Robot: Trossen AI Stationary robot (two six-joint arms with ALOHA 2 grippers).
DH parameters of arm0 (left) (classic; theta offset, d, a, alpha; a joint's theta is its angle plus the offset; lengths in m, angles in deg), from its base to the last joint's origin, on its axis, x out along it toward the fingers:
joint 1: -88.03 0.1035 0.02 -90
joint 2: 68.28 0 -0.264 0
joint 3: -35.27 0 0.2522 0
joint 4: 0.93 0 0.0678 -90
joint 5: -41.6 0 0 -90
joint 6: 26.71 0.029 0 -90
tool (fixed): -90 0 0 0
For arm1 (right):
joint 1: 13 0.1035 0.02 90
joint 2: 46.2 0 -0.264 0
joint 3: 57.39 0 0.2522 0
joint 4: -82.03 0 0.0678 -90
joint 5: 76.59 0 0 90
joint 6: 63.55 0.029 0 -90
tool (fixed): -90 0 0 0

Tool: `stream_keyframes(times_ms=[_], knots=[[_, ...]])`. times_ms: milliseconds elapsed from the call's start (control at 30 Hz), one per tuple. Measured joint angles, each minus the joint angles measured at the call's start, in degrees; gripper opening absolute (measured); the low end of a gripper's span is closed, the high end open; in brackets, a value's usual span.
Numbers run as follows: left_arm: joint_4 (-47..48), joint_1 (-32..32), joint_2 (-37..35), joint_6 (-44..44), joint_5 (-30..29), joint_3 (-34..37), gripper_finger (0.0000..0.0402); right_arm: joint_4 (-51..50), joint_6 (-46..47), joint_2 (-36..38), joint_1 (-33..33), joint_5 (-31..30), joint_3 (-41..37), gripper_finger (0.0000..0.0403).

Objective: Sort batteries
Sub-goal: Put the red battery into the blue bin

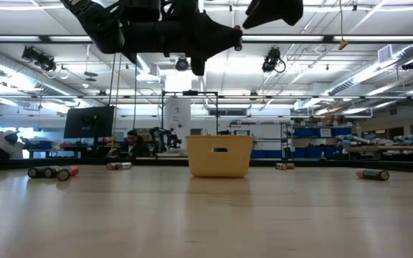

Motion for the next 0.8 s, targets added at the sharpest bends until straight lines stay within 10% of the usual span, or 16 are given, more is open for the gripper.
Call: stream_keyframes(times_ms=[367, 800], knots=[[25.94, 0.1, -12.54, 12.97, -5.13, 0.0, 0.005, -2.38, 9.09, 2.68, -4.1, 10.73, -3.36, 0.0015], [56.87, -5.27, -22.97, 11.26, -12.44, -0.02, 0.005, 30.39, 12.35, 2.68, -10.51, 33.23, -22.43, 0.001]])
